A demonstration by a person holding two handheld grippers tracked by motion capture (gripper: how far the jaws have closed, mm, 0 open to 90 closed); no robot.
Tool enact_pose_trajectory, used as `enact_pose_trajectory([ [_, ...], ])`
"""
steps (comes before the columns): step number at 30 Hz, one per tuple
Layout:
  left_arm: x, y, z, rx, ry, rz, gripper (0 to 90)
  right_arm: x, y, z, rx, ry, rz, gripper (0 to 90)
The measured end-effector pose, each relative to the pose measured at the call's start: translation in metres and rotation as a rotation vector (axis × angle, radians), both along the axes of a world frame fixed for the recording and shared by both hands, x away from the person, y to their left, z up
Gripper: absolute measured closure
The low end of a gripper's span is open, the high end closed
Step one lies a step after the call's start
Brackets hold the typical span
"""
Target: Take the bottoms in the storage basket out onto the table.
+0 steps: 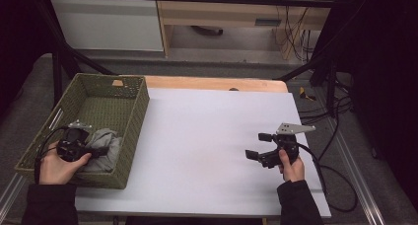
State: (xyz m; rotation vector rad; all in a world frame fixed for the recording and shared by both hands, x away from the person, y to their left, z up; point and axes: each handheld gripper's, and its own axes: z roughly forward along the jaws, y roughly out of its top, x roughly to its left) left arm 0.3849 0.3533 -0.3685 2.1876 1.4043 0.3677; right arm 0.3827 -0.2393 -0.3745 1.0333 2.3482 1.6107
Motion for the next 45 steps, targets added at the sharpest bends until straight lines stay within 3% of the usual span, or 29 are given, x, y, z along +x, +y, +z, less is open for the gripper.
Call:
enact_pose_trajectory([
  [10,0.0,0.002,0.002,-0.017,0.008,0.015,56.8,0.0,0.0,0.0,0.0,0.001,0.0,3.9],
  [24,-0.003,0.003,0.008,-0.033,0.0,0.02,59.8,0.0,0.0,0.0,0.001,0.002,0.002,3.9],
  [45,-0.011,0.008,0.023,-0.064,-0.056,0.026,60.9,0.0,0.0,0.0,0.001,0.001,0.003,3.9],
])
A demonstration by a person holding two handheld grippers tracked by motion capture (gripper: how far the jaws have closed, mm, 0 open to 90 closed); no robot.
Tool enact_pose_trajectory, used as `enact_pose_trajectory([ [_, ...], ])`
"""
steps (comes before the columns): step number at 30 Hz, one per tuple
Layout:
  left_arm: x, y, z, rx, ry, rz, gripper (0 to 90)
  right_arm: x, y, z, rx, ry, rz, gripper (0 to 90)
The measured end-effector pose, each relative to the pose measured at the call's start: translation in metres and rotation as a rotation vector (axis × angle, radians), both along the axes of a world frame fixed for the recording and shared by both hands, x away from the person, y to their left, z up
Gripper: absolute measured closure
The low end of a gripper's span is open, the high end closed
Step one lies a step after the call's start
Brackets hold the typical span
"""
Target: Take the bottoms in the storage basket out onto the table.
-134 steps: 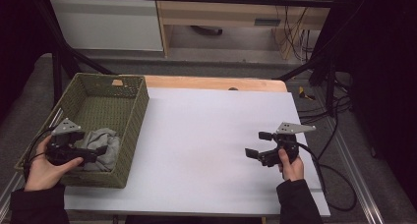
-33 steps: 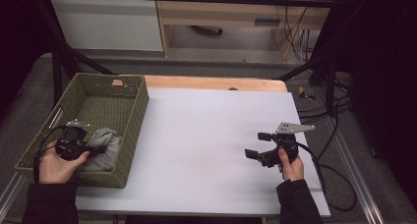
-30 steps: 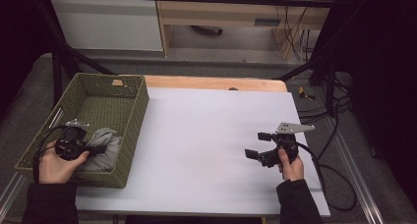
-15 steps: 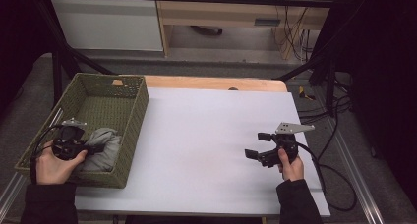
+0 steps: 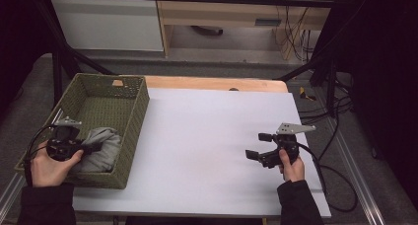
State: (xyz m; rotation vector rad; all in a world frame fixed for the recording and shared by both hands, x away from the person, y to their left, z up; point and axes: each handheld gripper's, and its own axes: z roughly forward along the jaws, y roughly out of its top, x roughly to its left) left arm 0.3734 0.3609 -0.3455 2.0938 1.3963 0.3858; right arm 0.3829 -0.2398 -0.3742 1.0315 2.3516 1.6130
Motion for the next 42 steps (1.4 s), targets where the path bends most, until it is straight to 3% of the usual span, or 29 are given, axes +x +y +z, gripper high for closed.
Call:
enact_pose_trajectory([
  [20,-0.01,0.006,0.015,-0.026,-0.082,0.018,61.5,0.0,0.0,0.0,0.004,0.001,-0.003,3.9],
  [42,-0.016,0.012,0.026,-0.057,-0.131,0.041,61.9,0.001,0.001,-0.002,-0.003,0.006,0.005,3.9],
])
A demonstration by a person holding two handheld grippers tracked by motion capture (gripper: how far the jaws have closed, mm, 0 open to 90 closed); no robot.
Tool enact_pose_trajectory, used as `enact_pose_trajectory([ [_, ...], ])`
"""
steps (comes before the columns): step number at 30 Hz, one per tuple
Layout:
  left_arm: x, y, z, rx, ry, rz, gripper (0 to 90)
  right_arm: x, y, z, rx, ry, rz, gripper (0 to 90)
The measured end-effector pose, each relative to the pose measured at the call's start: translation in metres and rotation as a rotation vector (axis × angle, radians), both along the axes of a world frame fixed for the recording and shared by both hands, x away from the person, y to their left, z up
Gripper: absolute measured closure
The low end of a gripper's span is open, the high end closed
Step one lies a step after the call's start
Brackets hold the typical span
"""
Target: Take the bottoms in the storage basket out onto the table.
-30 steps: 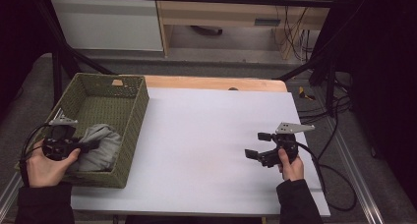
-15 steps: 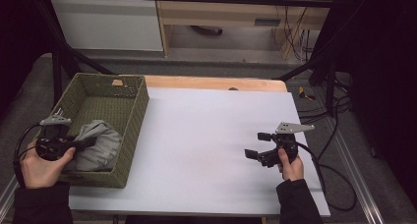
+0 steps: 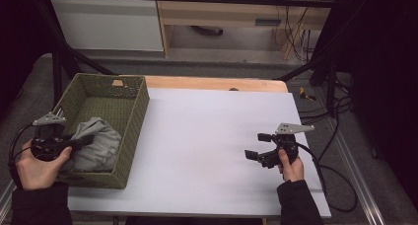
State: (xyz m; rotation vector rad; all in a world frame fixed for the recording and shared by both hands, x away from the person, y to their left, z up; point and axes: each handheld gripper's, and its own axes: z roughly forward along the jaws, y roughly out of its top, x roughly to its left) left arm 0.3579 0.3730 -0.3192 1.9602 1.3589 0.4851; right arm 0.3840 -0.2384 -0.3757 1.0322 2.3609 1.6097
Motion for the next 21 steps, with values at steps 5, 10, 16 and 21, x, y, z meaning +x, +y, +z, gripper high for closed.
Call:
enact_pose_trajectory([
  [5,-0.0013,0.0012,0.0029,-0.006,-0.017,0.004,61.9,-0.0001,0.0,0.0001,0.003,0.0,-0.001,3.9],
  [10,-0.0026,0.0021,0.005,-0.01,-0.032,0.006,61.9,0.0001,0.0011,-0.0008,-0.003,0.003,-0.001,3.9],
  [16,-0.0029,0.0021,0.0065,-0.008,-0.038,0.001,62.0,0.0005,0.0014,-0.0013,-0.009,0.005,0.001,3.9],
  [21,-0.0047,0.0011,0.0099,-0.011,-0.051,0.001,62.1,0.0,0.0011,-0.0006,-0.002,0.004,-0.002,3.9],
])
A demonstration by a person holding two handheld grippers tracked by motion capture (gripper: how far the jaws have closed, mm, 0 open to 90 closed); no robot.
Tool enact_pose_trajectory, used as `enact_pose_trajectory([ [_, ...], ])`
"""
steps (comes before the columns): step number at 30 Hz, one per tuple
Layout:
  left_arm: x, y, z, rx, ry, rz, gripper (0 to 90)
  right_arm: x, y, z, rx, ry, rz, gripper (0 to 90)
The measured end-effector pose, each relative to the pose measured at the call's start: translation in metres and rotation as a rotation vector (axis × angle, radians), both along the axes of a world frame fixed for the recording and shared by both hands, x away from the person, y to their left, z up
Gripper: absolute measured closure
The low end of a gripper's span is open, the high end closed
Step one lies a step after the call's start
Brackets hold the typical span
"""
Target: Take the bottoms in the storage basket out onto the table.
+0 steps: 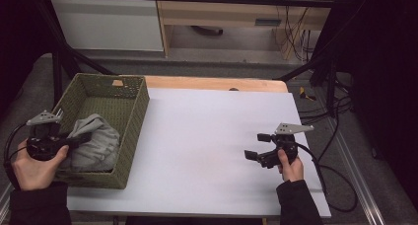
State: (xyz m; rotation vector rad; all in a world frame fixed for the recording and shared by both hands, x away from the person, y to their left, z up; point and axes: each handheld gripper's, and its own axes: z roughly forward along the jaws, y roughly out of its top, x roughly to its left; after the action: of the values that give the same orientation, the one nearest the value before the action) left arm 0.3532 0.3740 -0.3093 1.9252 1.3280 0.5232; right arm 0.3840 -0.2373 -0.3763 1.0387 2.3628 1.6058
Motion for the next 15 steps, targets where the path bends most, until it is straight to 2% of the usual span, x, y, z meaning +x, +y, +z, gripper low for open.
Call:
enact_pose_trajectory([
  [15,-0.006,0.003,0.015,0.003,-0.042,0.009,62.3,0.0,0.0,0.0,0.0,-0.003,-0.001,3.9],
])
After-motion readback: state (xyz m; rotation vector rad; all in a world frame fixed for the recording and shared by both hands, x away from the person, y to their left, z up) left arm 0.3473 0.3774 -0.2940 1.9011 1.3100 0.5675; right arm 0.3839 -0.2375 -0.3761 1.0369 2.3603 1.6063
